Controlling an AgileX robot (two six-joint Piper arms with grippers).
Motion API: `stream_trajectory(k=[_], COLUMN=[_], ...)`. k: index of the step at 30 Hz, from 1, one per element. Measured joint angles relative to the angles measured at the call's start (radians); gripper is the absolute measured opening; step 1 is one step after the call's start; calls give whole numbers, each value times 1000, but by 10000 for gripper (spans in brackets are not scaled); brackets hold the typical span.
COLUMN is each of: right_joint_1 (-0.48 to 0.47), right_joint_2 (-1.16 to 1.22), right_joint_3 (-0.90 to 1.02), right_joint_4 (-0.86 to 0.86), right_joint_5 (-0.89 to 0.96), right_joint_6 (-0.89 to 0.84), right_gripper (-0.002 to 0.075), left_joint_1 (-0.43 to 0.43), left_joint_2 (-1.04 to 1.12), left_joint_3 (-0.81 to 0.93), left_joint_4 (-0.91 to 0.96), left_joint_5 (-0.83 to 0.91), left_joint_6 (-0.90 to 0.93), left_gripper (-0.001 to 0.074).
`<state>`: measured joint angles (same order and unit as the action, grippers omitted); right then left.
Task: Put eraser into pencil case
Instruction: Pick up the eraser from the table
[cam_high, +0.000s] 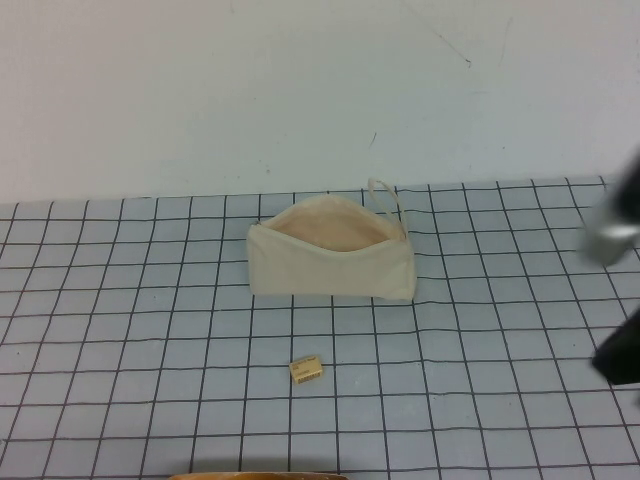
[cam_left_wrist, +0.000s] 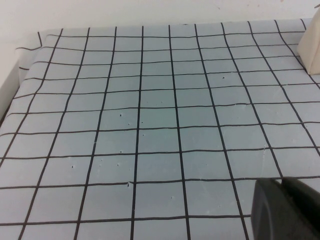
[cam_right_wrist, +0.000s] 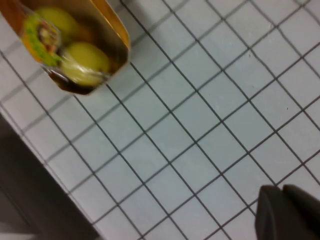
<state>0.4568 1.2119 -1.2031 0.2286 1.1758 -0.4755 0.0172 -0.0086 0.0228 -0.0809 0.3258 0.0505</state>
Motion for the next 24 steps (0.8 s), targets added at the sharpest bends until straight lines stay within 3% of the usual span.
stream_trajectory(k=[4, 10, 24], right_joint_1=[206, 388, 415], right_joint_2=[142, 338, 526], right_joint_3=[-56, -167, -197], right_joint_4=[-208, -359, -334], right_joint_5=[-20, -32, -123], right_joint_6=[184, 288, 364], right_gripper=[-1, -1, 13], left_joint_1=[0, 0, 0], left_joint_2=[0, 0, 0], left_joint_3=[0, 0, 0], left_joint_4=[0, 0, 0], left_joint_5=[0, 0, 0], left_joint_6=[0, 0, 0], left_gripper=[-1, -1, -1])
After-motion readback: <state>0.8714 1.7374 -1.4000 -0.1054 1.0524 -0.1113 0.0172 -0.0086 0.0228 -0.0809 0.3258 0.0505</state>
